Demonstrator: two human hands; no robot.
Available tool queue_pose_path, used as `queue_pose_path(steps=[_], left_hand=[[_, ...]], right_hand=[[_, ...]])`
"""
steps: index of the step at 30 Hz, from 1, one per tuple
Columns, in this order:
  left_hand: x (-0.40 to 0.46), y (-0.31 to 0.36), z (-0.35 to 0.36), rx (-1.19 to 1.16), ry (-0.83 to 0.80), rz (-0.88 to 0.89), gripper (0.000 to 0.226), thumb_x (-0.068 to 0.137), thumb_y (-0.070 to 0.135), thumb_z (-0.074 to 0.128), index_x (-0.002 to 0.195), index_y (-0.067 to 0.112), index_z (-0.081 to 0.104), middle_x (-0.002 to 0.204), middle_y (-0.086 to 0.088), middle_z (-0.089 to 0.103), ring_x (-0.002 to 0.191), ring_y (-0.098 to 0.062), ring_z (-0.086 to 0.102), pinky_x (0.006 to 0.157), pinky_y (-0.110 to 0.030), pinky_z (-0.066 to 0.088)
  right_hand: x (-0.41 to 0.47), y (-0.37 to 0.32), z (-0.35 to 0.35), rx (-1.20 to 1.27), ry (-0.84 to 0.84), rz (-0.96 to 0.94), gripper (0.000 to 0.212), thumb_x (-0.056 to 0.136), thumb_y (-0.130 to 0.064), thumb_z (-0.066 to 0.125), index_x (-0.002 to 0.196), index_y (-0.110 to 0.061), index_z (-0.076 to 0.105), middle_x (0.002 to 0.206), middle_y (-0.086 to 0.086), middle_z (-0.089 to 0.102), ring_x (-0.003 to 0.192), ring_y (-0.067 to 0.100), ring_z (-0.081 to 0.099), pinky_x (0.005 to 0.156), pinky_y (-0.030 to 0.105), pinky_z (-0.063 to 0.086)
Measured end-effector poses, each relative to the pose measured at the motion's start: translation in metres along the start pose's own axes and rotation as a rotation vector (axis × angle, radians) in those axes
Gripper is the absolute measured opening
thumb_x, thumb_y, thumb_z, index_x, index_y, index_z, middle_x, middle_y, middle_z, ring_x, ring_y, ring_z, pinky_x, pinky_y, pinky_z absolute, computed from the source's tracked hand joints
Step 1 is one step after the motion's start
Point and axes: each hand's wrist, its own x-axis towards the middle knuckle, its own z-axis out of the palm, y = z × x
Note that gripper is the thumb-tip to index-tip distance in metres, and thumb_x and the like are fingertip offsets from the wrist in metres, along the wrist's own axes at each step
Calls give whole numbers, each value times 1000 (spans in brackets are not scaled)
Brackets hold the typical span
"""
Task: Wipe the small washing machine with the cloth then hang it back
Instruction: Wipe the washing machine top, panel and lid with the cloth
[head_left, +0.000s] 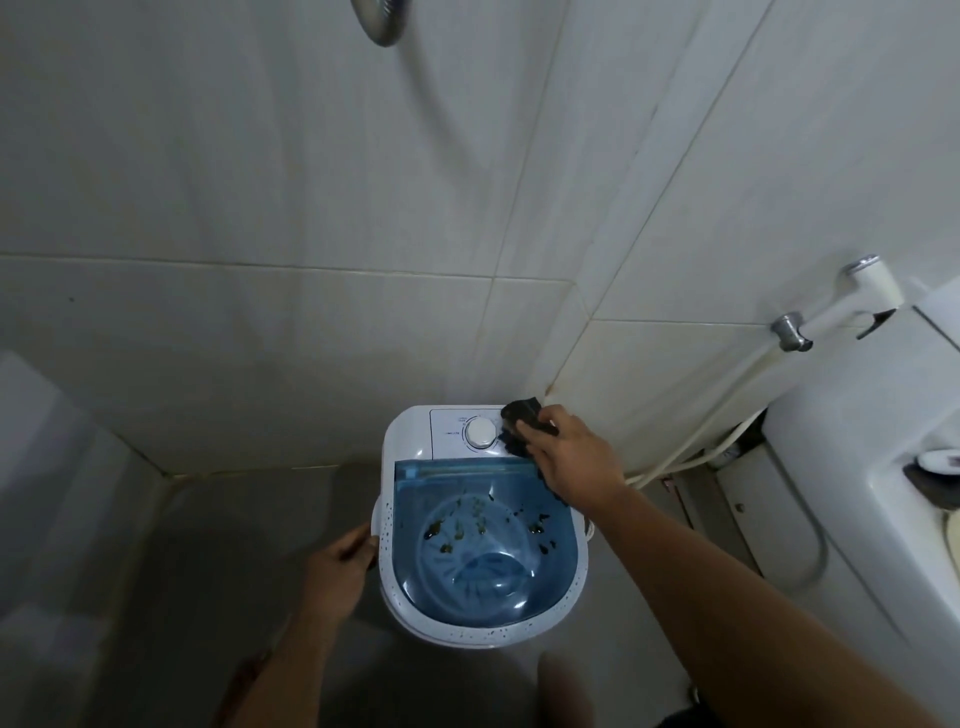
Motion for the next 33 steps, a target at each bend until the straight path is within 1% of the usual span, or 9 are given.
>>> queue_pose_path(steps=[4,7,10,16,20,22,28,30,33], left_hand=[[1,-2,-1,10,-10,-6,32,97,17,61,128,23,67,114,-7,75,110,-25,69,101,-45,50],[4,-4,-1,-25,-15,-25,32,97,14,61,128,19,68,114,-9,76,107,-25,70,102,-46,50],[8,-7,-1,-54,-37,-25,30,96,14,62,124,21,69,113,-9,76,106,-26,71,103,-49,50],[13,-12,-4,-38,-46,-18,27,96,21,64,121,28,71,107,-2,79,102,-22,73,102,-49,51],[16,-15,-4,-34,-54,-25,22,97,20,63,115,31,71,109,-5,78,102,-25,73,100,-51,52],[14,-14,-3,-28,-47,-20,20,97,21,62,108,36,70,109,-6,77,102,-25,73,98,-51,53],[12,-8,0,-44,-68,-17,28,99,18,58,126,24,66,111,-9,76,103,-29,72,96,-50,54],[15,-10,-1,-49,-71,-30,30,99,18,58,127,25,65,112,-9,75,104,-30,71,95,-51,55],[16,-12,-1,-52,-79,-37,30,99,19,59,126,29,67,112,-7,76,103,-30,72,95,-54,55]], right_hand=[[6,1,-4,112,15,275,37,100,-27,54,137,-28,61,123,9,52,96,33,60,72,40,56],[-5,-18,0,77,-18,163,40,101,-30,53,140,-30,55,125,8,50,98,30,58,74,43,58],[-18,-18,5,8,-39,-26,40,99,-29,59,139,-30,57,125,8,54,98,30,59,65,45,60],[-4,-17,2,121,58,347,41,100,-24,57,141,-25,57,124,13,50,98,33,57,73,46,59],[-30,-33,6,79,40,-17,39,98,-30,59,137,-24,60,119,9,55,95,26,60,58,39,59],[-27,-18,5,53,39,-78,39,97,-33,61,135,-26,62,117,7,56,93,26,62,55,38,59],[21,-24,4,168,51,360,40,102,-30,51,142,-26,56,128,12,47,103,32,56,78,42,58],[17,-39,6,165,49,384,41,103,-30,50,144,-23,54,128,13,46,102,32,56,79,43,58],[-17,-55,11,137,50,247,41,101,-29,55,141,-21,57,123,14,50,96,31,59,67,45,61]])
